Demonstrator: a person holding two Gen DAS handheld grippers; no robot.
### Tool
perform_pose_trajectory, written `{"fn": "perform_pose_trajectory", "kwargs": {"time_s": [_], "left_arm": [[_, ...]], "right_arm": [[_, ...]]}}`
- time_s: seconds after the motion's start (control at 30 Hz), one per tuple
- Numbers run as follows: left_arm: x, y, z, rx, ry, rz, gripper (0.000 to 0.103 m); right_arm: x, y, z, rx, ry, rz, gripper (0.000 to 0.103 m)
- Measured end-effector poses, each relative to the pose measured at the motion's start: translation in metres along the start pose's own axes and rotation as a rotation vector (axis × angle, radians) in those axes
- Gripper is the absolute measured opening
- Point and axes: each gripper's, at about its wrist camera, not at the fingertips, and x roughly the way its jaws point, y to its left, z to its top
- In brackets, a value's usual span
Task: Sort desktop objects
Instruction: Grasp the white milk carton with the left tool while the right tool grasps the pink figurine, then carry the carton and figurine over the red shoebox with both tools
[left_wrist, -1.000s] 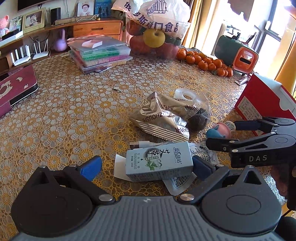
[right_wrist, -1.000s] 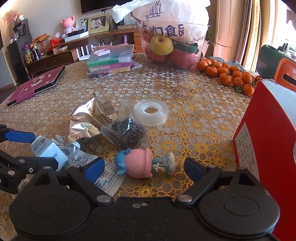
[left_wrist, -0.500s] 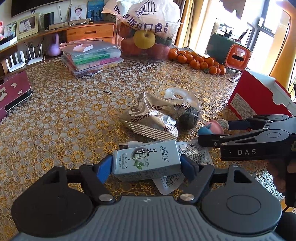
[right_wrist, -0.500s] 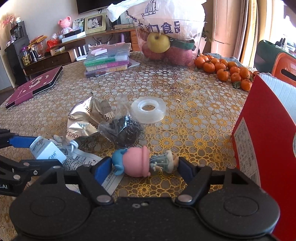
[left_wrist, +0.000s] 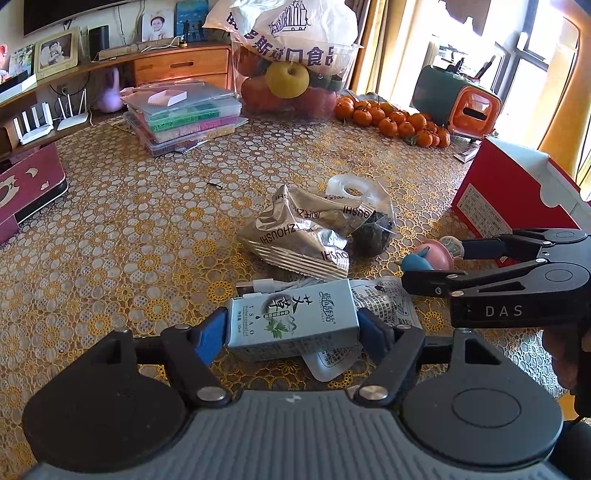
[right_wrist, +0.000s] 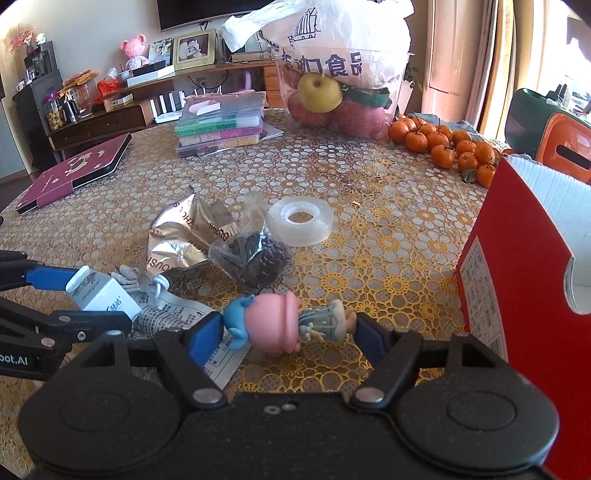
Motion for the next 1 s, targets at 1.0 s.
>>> {"fn": "perform_pose_trajectory", "kwargs": {"time_s": [1.0], "left_arm": [[-0.088,-0.073,0.017,0.080,-0.060,-0.002,0.074]], "right_arm": [[-0.140,-0.004,-0.009,-0.003,-0.150,0.000,0.077]]}}
